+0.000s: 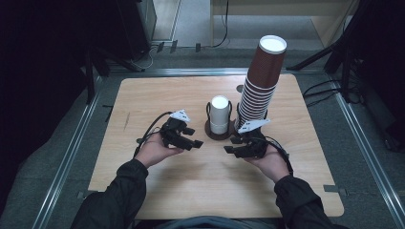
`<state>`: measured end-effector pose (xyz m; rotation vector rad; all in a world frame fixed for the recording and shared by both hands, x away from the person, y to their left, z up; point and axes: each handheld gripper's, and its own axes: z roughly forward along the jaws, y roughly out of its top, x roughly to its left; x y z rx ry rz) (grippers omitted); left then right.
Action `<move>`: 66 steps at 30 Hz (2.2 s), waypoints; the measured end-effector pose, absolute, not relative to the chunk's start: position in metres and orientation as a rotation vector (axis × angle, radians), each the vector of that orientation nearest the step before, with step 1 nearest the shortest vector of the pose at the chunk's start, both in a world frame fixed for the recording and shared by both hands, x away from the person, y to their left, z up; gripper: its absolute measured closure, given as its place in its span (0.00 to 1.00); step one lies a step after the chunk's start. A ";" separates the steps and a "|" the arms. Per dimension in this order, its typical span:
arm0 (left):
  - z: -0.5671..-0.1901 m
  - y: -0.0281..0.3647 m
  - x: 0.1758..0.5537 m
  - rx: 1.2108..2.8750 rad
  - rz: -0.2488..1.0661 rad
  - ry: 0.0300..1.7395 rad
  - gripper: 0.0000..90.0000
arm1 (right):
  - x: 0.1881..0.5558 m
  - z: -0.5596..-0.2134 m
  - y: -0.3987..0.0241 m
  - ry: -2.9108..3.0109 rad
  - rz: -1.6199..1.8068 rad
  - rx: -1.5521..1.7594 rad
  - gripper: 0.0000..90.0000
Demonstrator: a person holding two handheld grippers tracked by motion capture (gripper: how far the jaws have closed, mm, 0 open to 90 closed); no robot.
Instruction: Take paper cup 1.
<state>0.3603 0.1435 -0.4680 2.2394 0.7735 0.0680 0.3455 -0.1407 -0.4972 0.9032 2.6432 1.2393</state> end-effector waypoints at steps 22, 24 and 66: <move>-0.402 0.121 0.411 2.268 0.120 0.671 0.31 | 0.343 -0.508 -0.113 2.393 1.238 1.033 0.93; -0.399 0.117 0.417 2.279 0.116 0.665 0.31 | 0.342 -0.508 -0.110 2.340 1.255 1.068 0.95; -0.403 0.068 0.456 2.371 0.189 0.559 0.38 | 0.352 -0.527 -0.079 1.998 1.302 1.353 0.99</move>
